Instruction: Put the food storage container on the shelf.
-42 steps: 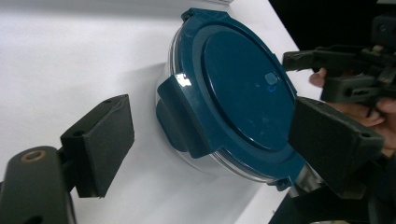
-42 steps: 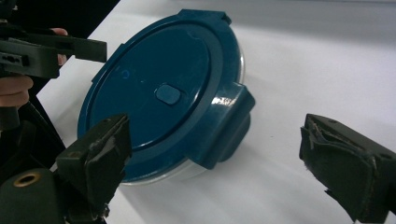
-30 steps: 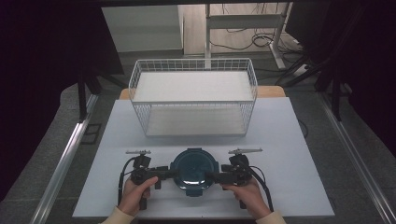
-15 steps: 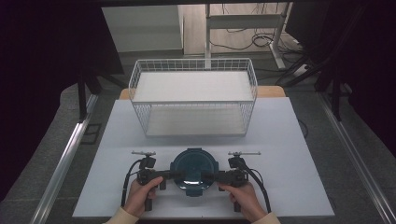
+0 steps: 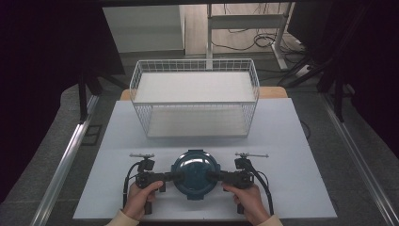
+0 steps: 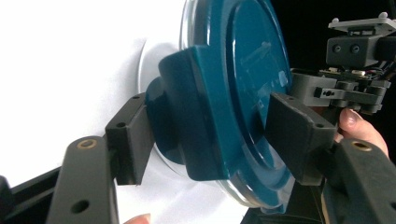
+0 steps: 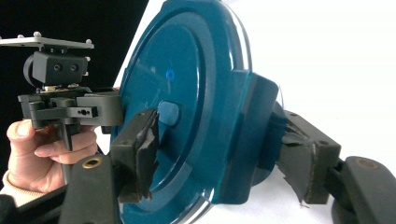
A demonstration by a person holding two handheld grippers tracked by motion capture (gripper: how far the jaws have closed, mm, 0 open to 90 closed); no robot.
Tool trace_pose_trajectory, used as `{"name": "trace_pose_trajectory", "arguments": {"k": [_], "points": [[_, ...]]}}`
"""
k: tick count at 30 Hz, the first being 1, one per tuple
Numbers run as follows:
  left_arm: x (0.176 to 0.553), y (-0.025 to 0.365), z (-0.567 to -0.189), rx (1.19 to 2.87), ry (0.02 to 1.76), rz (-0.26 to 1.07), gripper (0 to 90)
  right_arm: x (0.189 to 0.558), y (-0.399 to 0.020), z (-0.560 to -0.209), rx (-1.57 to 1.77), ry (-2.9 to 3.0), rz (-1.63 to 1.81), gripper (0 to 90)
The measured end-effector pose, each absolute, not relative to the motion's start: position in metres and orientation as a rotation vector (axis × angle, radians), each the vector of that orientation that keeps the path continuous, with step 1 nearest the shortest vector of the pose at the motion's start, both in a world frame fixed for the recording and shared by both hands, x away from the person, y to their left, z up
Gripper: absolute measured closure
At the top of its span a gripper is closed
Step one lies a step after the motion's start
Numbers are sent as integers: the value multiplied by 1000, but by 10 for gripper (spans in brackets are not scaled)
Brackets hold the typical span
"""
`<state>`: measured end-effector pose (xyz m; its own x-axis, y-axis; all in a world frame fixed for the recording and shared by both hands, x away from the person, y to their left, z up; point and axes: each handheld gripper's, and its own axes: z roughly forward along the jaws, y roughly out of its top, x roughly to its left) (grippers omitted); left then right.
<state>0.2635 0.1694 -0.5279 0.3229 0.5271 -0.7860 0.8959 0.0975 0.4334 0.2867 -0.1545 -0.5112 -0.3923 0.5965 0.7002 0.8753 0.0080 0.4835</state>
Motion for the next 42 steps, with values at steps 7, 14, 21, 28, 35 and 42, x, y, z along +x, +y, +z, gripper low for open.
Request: {"name": "trace_pose_trajectory", "arguments": {"k": [7,14,21,28,35,42], "points": [[258,172,-524,1554,1332,-430,388,281,-156,-506,-1482,-2023,-1370,392],[255,173,-519,1555,1313,-388,416,279,-157,-501,-1445,-2070,-1419,417],[253,175,-513,1553,1286,-360,421,276,-156,-497,-1415,-2106,-1449,422],[248,176,-499,1553,1242,-321,423,271,-156,-481,-1367,-2148,-1506,425],[243,176,-490,1549,1210,-303,423,265,-157,-468,-1321,-2195,-1546,430],[241,179,-483,1544,1195,-279,423,264,-156,-462,-1287,-2218,-1553,434]]}}
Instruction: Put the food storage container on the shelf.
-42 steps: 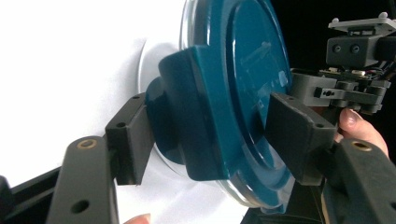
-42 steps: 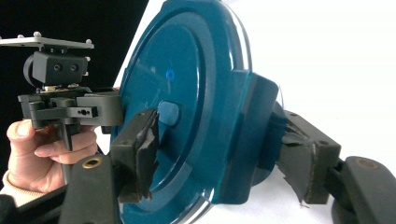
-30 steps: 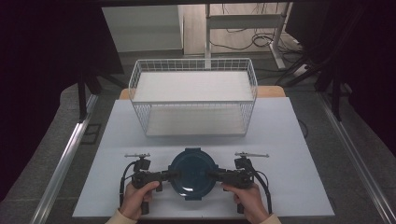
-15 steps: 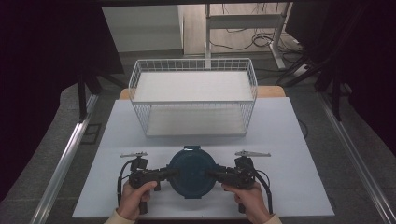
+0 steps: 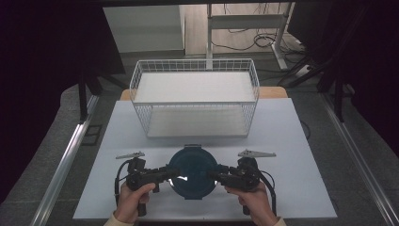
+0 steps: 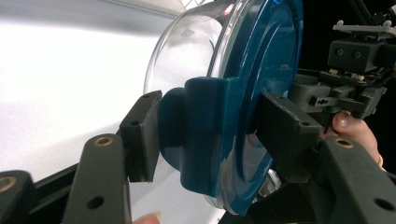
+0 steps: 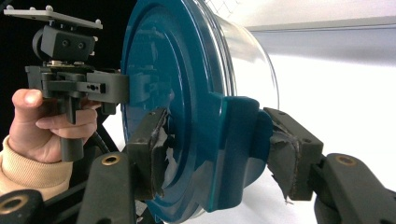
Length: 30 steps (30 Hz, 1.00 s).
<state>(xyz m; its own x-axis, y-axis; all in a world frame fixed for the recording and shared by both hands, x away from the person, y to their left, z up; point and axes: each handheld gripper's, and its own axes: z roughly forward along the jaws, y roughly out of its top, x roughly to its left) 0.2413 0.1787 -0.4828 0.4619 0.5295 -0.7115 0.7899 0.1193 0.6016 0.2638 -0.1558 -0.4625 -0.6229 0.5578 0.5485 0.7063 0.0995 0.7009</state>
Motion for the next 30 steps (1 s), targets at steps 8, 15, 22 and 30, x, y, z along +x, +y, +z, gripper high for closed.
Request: {"name": "trace_pose_trajectory", "arguments": {"k": [8,15,22,30], "points": [[240,179,-476,1541,1180,-264,423,263,-155,-455,-1264,-2239,-1567,433],[243,179,-463,1547,1157,-238,423,266,-156,-444,-1248,-2254,-1575,435],[249,177,-447,1555,1138,-208,425,270,-157,-431,-1230,-2263,-1606,436],[271,178,-433,1563,1119,-190,423,289,-156,-415,-1213,-2289,-1619,434]]}}
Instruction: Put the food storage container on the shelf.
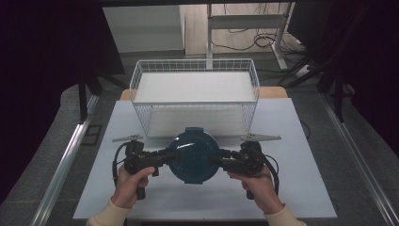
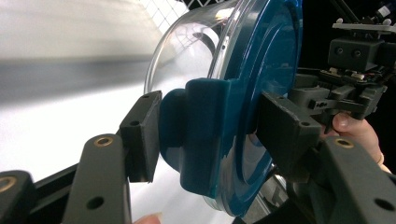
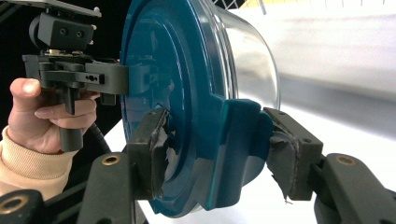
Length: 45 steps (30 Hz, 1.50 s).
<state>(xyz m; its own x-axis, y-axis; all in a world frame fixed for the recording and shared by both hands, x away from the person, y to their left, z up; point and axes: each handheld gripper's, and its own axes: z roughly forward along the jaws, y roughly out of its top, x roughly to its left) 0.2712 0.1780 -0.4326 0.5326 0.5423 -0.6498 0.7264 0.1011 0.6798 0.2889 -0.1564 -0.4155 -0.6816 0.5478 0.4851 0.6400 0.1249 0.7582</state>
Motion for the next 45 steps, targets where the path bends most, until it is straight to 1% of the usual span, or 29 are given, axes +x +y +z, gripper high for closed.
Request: {"name": "trace_pose_trajectory", "arguments": {"k": [5,9,18,22,31,45], "points": [[284,180,-425,1569,1118,-177,424,303,-154,-411,-1207,-2285,-1621,434],[292,183,-411,1562,1110,-156,427,316,-152,-398,-1185,-2286,-1637,435],[290,184,-389,1559,1090,-130,434,317,-152,-381,-1167,-2286,-1673,434],[290,185,-375,1550,1072,-118,435,315,-151,-365,-1154,-2306,-1673,434],[303,187,-357,1533,1056,-123,436,328,-149,-338,-1145,-2326,-1700,435],[331,184,-317,1535,1005,-94,442,349,-154,-301,-1128,-2342,-1750,436]]}}
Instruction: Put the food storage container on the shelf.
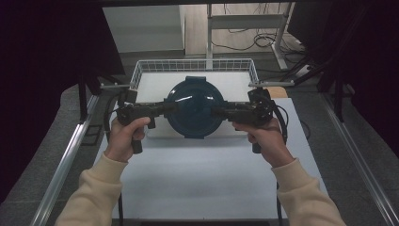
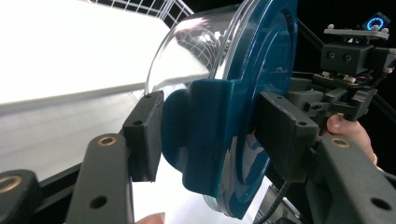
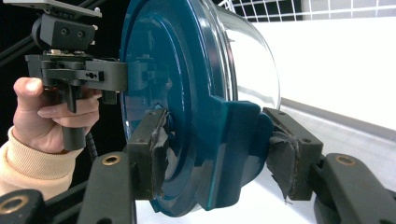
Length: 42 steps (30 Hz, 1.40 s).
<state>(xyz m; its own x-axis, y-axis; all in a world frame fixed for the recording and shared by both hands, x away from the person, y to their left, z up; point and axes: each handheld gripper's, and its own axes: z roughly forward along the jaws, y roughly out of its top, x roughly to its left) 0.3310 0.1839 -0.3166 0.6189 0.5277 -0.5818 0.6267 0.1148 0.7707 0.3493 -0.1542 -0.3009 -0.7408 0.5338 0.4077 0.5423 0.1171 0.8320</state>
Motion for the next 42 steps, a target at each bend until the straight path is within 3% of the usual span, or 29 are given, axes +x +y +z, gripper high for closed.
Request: {"name": "trace_pose_trajectory", "arguments": {"k": [17,28,42], "points": [[378,190,-297,1533,1013,-90,443,398,-148,-281,-1126,-2332,-1745,436],[414,194,-308,1513,1025,-123,443,433,-145,-282,-1154,-2336,-1699,438],[433,196,-314,1516,1060,-151,442,456,-142,-290,-1191,-2301,-1655,437]]}}
